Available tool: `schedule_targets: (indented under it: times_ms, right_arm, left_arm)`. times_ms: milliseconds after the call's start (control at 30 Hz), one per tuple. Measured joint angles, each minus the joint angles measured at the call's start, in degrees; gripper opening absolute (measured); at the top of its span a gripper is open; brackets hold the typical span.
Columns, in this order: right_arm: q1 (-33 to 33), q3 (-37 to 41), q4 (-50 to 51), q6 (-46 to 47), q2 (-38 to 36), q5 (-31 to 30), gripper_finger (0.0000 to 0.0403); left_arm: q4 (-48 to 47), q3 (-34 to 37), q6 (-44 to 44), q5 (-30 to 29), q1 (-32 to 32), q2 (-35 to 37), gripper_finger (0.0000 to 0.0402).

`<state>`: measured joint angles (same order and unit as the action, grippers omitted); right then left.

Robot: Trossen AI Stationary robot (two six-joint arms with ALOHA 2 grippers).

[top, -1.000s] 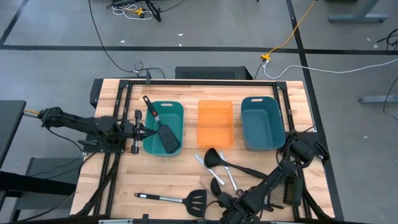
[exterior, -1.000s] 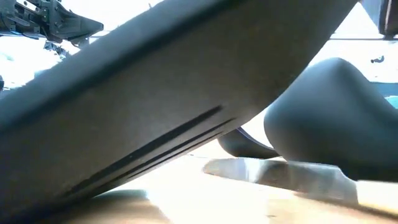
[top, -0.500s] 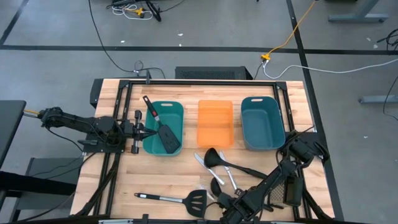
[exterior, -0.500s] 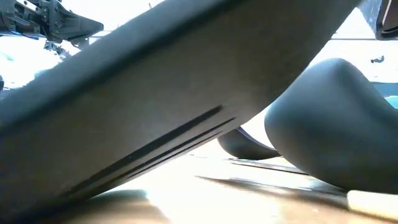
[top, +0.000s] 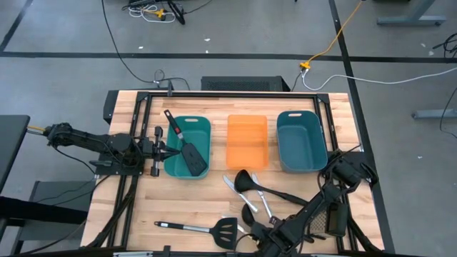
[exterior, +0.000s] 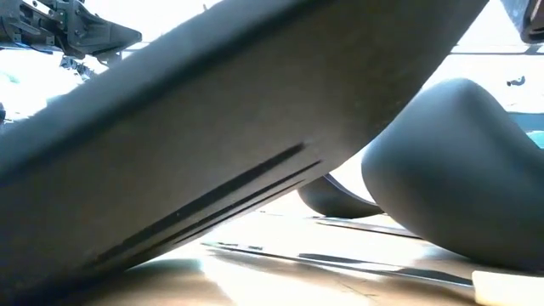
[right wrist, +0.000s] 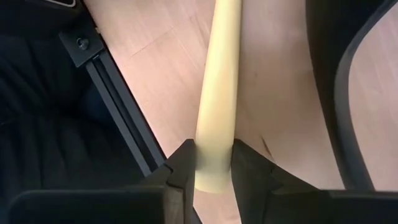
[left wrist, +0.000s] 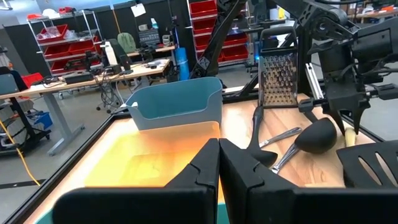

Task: Pick & Place Kitchen Items
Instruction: Put the yellow table knife into the orange bin

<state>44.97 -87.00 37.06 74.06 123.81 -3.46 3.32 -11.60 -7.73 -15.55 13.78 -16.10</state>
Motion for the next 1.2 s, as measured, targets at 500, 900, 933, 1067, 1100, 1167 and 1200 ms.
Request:
schedule_targets:
  times_ms: [500, 900, 933, 1067, 1100, 1167, 1200]
  right_arm:
    - [0.2, -0.6, 1.0, -0.8, -0.8, -7.4, 0.0081]
    - [0.3, -5.7, 3.4, -3.5, -0.9, -9.8, 0.0081]
    - [0.3, -5.9, 4.3, -2.9, -0.9, -9.8, 0.0081]
    - [0.4, -5.9, 8.7, 0.2, -1.0, -9.4, 0.0081]
    - [0.4, -5.9, 9.4, 0.8, -1.0, -9.2, 0.0081]
    - [0.4, -5.9, 10.3, 1.9, -1.0, -9.2, 0.0081]
    - [0.4, -5.9, 10.5, 2.0, -1.0, -9.6, 0.0081]
  left_arm:
    - [0.0, 0.0, 0.5, 0.0, 0.0, 0.0, 0.0016]
    - [0.0, 0.0, 1.3, 0.0, 0.0, 0.0, 0.0016]
    - [0.0, 0.0, 1.4, 0.0, 0.0, 0.0, 0.0016]
    - [0.0, 0.0, 1.5, 0.0, 0.0, 0.0, 0.0016]
    - [0.0, 0.0, 1.5, 0.0, 0.0, 0.0, 0.0016]
    - [0.0, 0.0, 1.5, 0.0, 0.0, 0.0, 0.0016]
    - [0.0, 0.0, 1.5, 0.0, 0.0, 0.0, 0.0016]
